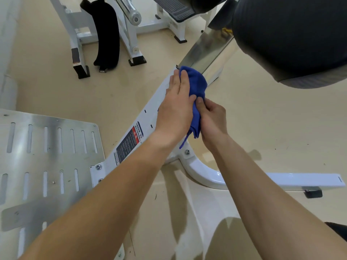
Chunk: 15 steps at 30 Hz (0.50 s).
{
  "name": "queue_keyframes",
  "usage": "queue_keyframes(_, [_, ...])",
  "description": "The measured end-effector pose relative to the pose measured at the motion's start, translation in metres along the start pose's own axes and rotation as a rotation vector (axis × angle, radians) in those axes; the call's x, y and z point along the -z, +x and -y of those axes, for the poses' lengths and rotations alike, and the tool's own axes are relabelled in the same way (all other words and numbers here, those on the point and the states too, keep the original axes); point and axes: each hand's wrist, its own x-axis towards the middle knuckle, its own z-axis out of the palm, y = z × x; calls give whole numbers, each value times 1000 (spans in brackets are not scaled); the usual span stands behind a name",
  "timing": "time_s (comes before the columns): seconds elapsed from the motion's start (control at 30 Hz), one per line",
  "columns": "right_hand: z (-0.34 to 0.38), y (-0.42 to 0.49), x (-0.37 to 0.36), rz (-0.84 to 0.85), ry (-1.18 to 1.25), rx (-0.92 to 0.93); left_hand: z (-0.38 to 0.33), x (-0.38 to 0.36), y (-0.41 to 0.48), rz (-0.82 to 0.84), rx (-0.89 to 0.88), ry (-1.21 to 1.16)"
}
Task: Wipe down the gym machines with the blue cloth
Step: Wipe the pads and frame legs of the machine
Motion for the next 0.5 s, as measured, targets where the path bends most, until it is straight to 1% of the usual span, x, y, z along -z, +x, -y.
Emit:
queue_keyframes(0.1, [7,4,9,60,-23,6,15,14,13,83,-154,-70])
queue_keyframes(0.17, [9,4,9,65,0,61,22,17,17,87,-188,-119])
queue_keyframes(0.3, [-7,7,-3,7,129,125,12,0,4,-54,-92,-184])
queue_keyframes(0.4, [-20,10,-11,23,240,94,13,-5,0,-108,-76,-182])
queue_keyframes(0.5, [-25,11,-10,39,242,61,11,-7,1,-154,-66,-193])
